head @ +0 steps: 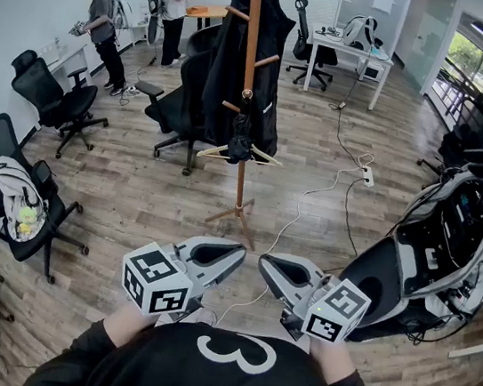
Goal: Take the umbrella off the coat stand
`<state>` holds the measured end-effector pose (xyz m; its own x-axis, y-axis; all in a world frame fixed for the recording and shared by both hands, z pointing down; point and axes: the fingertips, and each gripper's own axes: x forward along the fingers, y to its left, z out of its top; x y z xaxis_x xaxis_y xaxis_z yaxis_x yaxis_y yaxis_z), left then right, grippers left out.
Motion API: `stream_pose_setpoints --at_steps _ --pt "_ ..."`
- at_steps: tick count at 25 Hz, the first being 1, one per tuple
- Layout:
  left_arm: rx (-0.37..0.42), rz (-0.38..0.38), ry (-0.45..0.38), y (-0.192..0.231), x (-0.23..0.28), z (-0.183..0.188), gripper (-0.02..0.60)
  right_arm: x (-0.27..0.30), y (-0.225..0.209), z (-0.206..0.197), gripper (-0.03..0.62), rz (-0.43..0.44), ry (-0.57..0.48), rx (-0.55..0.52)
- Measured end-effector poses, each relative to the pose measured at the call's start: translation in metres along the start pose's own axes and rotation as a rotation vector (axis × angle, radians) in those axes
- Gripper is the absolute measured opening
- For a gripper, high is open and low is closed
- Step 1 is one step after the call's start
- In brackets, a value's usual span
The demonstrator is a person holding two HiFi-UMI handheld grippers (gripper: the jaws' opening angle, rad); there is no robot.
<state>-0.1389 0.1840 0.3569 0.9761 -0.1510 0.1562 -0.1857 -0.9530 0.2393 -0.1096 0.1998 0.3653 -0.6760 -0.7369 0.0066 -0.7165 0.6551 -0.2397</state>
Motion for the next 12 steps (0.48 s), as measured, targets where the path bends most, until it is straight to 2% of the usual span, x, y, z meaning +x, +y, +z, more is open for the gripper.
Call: stream_pose_setpoints --at_steps 12 --pt "0.028 -0.011 -0.003 -0.013 0.017 0.003 0.020 -0.016 -0.008 0.002 0.026 -0.014 -0.003 -0.016"
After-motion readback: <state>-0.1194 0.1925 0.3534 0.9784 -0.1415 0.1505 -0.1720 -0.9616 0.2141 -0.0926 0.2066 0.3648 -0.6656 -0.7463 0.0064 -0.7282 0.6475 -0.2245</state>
